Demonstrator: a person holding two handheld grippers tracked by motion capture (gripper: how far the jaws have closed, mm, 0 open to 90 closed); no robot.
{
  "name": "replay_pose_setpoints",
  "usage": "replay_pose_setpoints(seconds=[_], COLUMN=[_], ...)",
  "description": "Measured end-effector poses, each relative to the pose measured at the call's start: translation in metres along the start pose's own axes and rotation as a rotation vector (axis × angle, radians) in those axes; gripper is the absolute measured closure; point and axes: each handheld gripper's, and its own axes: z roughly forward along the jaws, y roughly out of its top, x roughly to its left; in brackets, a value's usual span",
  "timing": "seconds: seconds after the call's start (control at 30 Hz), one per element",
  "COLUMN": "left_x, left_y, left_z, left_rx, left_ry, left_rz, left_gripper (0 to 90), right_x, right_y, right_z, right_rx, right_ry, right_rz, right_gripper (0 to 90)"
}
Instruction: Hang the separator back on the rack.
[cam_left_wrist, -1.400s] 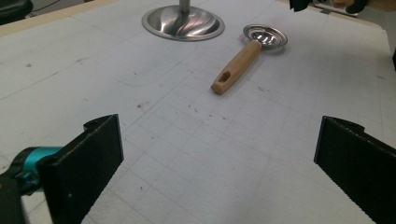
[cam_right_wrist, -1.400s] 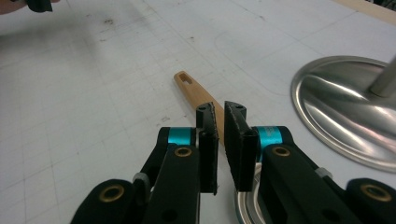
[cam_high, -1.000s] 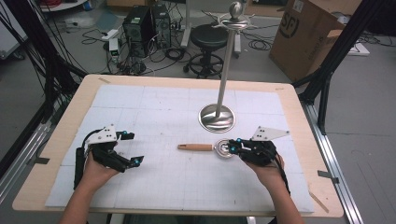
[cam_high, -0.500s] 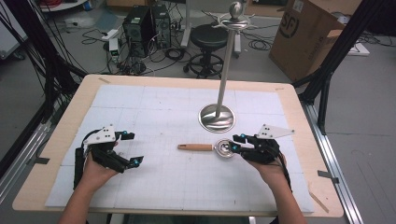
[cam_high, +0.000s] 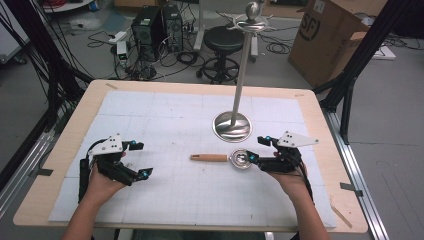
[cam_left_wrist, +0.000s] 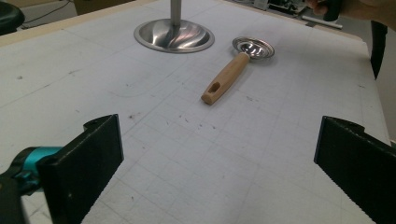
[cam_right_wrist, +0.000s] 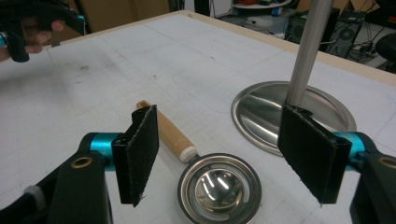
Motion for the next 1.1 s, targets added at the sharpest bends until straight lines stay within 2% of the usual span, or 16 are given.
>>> replay_pose_setpoints(seconds=[0.13,0.5,0.73,1.1], left_x=[0.001,0.0,0.0,0.0], left_y=[0.0,0.001,0.001,0.001], left_z=[0.0,-0.002,-0.003,-0.002], left_rx=[0.002,0.0,-0.002,0.003], left_ry=[0.003,0.015,0.014,0.011], left_rz=[-0.004,-0.004,-0.004,-0.003], left_gripper=[1.9,1.9,1.9,1.9], right_x=[0.0,0.002,0.001,0.004], right_y=[0.0,0.012,0.023,0.043], right_z=[-0.001,0.003,0.014,0.041], right_rx=[0.005,0.059,0.187,0.292], right_ry=[-0.005,-0.004,-0.011,0.008], right_rz=[0.003,-0.058,-0.095,-0.169], right_gripper=[27.3,27.3,27.4,27.3])
